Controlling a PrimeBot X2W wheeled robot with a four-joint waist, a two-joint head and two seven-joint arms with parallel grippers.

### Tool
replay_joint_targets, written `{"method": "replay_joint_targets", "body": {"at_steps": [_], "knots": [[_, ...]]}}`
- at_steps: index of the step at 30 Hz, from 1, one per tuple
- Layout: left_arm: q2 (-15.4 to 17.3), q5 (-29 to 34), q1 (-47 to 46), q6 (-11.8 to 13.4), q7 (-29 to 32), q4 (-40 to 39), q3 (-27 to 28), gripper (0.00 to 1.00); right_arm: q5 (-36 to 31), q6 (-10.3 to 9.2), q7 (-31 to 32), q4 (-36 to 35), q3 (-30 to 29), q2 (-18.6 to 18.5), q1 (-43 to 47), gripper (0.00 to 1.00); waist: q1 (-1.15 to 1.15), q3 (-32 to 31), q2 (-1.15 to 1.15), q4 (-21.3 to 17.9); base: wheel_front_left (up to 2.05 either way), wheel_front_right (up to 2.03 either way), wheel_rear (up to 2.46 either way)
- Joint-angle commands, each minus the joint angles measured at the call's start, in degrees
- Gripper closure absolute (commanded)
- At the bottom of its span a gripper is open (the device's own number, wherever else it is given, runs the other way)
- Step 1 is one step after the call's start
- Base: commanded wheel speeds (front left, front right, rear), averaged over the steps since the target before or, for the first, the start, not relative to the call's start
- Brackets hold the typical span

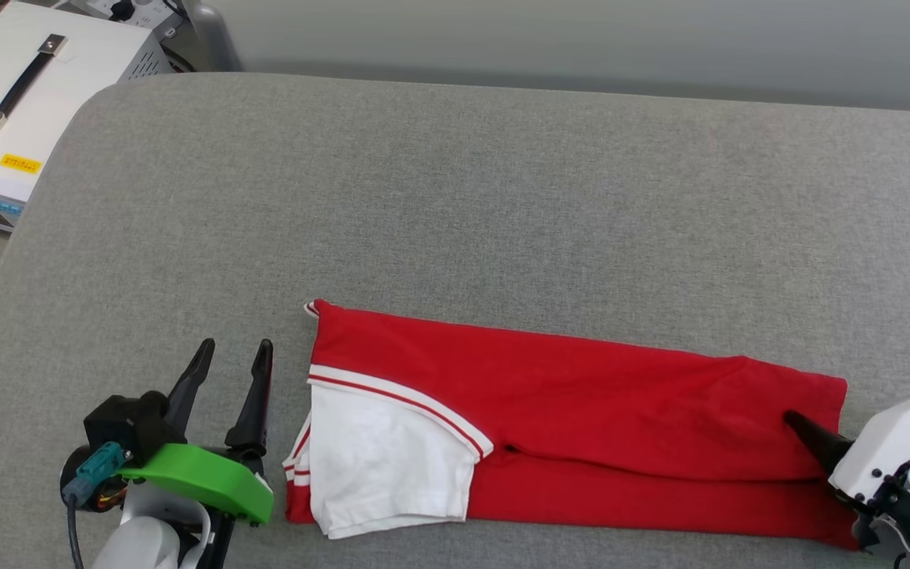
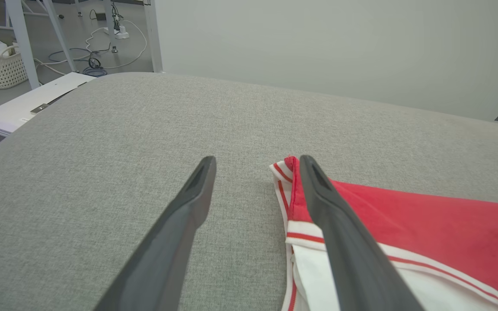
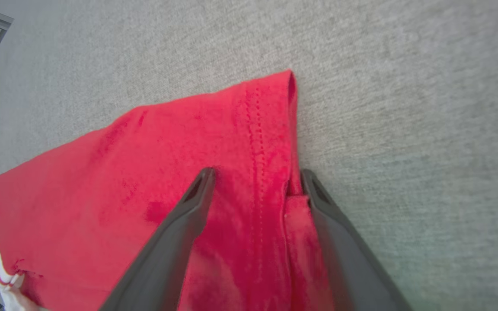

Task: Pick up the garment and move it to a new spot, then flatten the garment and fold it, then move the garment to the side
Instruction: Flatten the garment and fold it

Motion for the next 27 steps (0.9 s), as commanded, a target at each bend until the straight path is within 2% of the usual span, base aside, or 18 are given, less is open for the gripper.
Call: {"method": "replay_joint_targets", "body": {"at_steps": [1, 7, 8, 9, 10, 11, 18, 27], "knots": [[-0.5, 0.5, -0.1, -0.5, -0.3, 0.3, 0.5, 0.00, 0.5, 0.03, 0.2, 2.2, 2.1, 1.7, 0.3, 0.00, 0.00, -0.2, 0.00, -0.1, 0.00, 0.00, 0.00], [-1.1, 1.2, 0.3, -0.9, -0.3, 1.2, 1.1, 0.00, 2.4, 0.03, -0.9, 3.5, 4.6, 1.7, 0.5, 0.00, 0.00, -1.4, 0.00, -0.2, 0.00, 0.00, 0.00], [-1.2, 1.3, 0.4, -1.0, -0.3, 1.3, 1.2, 0.00, 2.6, 0.03, -1.0, 3.7, 4.8, 1.7, 0.6, 0.11, 0.00, -1.6, 0.00, -0.3, 0.00, 0.00, 0.00], [-1.3, 1.4, 0.4, -1.1, -0.3, 1.5, 1.3, 0.00, 2.7, 0.03, -1.3, 3.9, 4.9, 1.7, 0.6, 0.35, 0.00, -1.8, 0.00, -0.3, 0.00, 0.00, 0.00], [-1.4, 1.5, 0.5, -1.1, -0.3, 1.6, 1.3, 0.00, 2.6, 0.03, -1.7, 4.0, 4.9, 1.7, 0.6, 0.75, 0.00, -2.0, 0.00, -0.3, 0.00, 0.00, 0.00], [-1.5, 1.6, 0.5, -1.2, -0.3, 1.7, 1.4, 0.00, 2.1, 0.03, -2.4, 4.2, 4.7, 1.5, 0.6, 1.00, 0.00, -2.1, 0.00, -0.3, 0.00, 0.00, 0.00], [-1.9, 2.0, 0.8, -1.4, -0.3, 2.0, 2.0, 0.00, 0.4, 0.03, -5.5, 4.9, 4.1, -1.0, 0.3, 1.00, 0.00, -2.9, 0.00, -0.6, 0.00, 0.00, 0.00], [-2.3, 2.4, 1.3, -1.5, -0.3, 2.1, 2.6, 0.00, -2.1, 0.03, -9.2, 4.9, 1.8, -7.1, 0.9, 1.00, 0.00, -3.7, 0.00, -0.9, 0.00, 0.00, 0.00]]}}
